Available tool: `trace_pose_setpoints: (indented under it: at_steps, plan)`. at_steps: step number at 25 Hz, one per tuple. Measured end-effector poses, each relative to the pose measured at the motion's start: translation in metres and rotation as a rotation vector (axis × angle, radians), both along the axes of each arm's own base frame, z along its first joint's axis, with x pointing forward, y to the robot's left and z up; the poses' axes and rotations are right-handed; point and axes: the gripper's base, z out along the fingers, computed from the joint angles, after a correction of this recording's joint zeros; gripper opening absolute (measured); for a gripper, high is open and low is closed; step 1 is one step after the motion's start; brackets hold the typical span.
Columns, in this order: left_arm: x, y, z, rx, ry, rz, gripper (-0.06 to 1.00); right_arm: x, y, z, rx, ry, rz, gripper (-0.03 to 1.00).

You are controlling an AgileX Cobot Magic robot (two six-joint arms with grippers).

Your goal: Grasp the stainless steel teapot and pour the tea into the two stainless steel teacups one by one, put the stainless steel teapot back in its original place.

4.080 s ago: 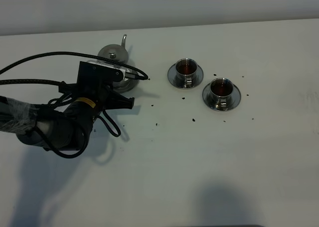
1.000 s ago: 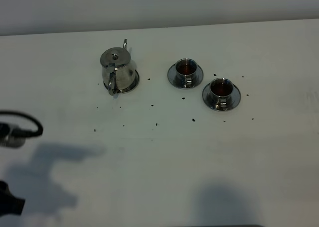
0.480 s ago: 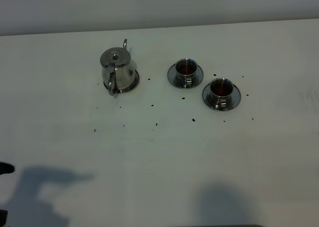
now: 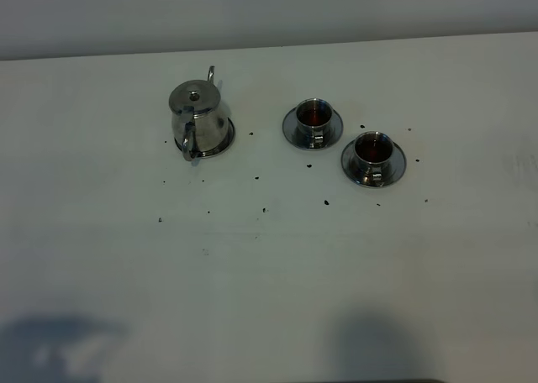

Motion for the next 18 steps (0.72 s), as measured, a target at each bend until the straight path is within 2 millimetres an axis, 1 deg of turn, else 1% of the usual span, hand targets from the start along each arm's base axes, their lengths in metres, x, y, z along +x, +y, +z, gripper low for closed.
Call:
trace_pose_setpoints:
  at_steps: [3, 10, 18]
  plan:
    - [-0.013, -0.002, 0.001, 0.003, -0.086, -0.02, 0.44, 0.0, 0.0, 0.0, 0.0, 0.0, 0.0, 0.51]
    - [-0.028, -0.003, 0.0, 0.01, -0.183, -0.025, 0.44, 0.0, 0.0, 0.0, 0.0, 0.0, 0.0, 0.51]
    - [-0.029, -0.003, 0.0, 0.009, -0.189, -0.081, 0.44, 0.0, 0.0, 0.0, 0.0, 0.0, 0.0, 0.51]
